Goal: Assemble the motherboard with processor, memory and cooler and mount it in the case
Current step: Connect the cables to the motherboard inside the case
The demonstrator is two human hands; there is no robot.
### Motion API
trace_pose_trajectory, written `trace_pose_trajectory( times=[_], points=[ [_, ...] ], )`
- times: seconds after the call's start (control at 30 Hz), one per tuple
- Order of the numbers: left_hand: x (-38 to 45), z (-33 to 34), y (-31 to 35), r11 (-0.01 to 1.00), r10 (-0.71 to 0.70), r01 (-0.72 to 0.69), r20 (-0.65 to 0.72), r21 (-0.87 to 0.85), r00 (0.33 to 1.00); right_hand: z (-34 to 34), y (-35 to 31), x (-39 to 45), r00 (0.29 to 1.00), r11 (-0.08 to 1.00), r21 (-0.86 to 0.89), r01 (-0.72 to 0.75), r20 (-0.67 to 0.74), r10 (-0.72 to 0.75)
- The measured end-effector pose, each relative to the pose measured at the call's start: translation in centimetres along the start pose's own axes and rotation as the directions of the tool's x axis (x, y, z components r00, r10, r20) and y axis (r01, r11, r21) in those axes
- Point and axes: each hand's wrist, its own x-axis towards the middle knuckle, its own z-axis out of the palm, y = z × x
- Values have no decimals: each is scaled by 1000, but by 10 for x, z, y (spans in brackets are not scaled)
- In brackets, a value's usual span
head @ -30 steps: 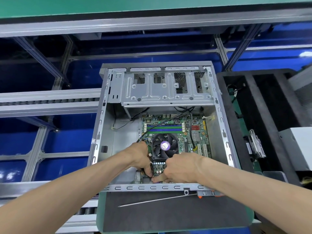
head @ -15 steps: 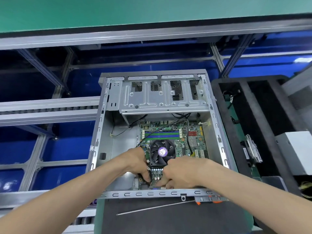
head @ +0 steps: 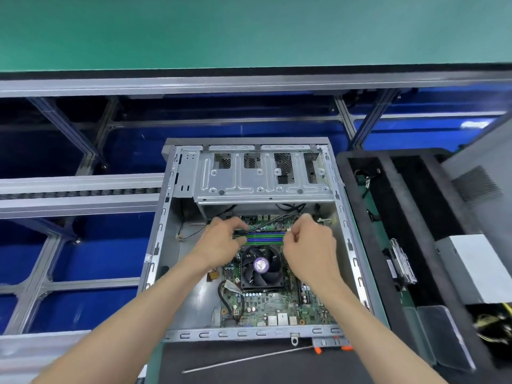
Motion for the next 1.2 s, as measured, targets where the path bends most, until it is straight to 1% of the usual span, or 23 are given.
trace_pose_trajectory(
  times=[0.03,0.1,0.23,0.3,0.33,0.4,0.47,0.57,0.6,0.63,0.7,0.77,0.83,0.9,0.93,0.97,1.0,1.03,1.07,1.1,1.13,1.17,1.2],
  points=[
    [3,4,0,1000,-4,4,4,29,1000,1,1,-3,999,999,-36,-10,-34,8],
    [5,10,1,999,-4,6,-54,39,999,4,4,-3,999,994,-103,-43,-22,41],
    [-3,8,8,991,39,-70,-267,-110,963,9,11,8,967,980,-83,-180,166,192],
    [-9,4,10,979,30,-92,-316,-182,948,8,18,13,957,976,14,-218,200,211],
    [-11,2,10,973,26,-97,-317,-209,948,8,21,14,962,973,81,-216,188,197],
    [-15,-2,8,935,14,-112,-281,-336,960,5,23,13,975,946,254,-200,146,167],
    [-16,-3,7,878,-6,-102,-224,-468,975,2,23,10,977,871,449,-202,151,148],
    [-15,-7,9,759,-24,-75,-143,-646,989,-1,21,9,981,779,598,-186,160,112],
    [-15,-7,10,735,-23,-70,-127,-675,992,-2,20,9,980,742,643,-193,169,109],
    [-14,-7,11,742,-22,-71,-130,-666,991,-2,19,9,976,698,685,-210,186,111],
    [-15,-5,13,812,-8,-91,-166,-577,986,-2,19,10,968,615,750,-244,220,117],
    [-18,-2,15,900,54,-141,-216,-411,975,-3,19,10,963,557,788,-262,246,106],
    [-20,2,17,963,141,-195,-271,-183,952,-3,20,11,961,518,812,-269,260,91],
    [-24,6,23,965,251,-261,-355,21,901,-4,20,12,961,493,828,-267,264,77],
    [-26,8,28,949,310,-308,-387,68,869,-4,20,13,962,479,837,-265,264,72],
    [-27,11,34,933,348,-356,-386,54,854,-4,20,13,962,465,845,-264,263,69],
    [-28,14,39,922,346,-383,-333,-50,877,-3,20,13,963,455,851,-263,261,69],
    [-28,18,45,907,305,-351,-212,-233,929,-3,21,14,964,453,853,-260,256,72],
    [-28,21,52,862,255,-243,-33,-444,966,-3,21,14,965,458,850,-259,252,78],
    [-27,23,57,784,216,-83,144,-616,966,-2,22,14,965,467,846,-259,248,88],
    [-24,25,59,677,199,68,271,-733,942,-1,22,15,965,471,842,-262,245,97],
    [-21,25,58,585,195,161,331,-795,923,-1,23,15,964,476,839,-263,243,106],
    [-17,24,57,534,195,200,350,-821,916,0,23,15,965,484,835,-261,239,109]
  ],
)
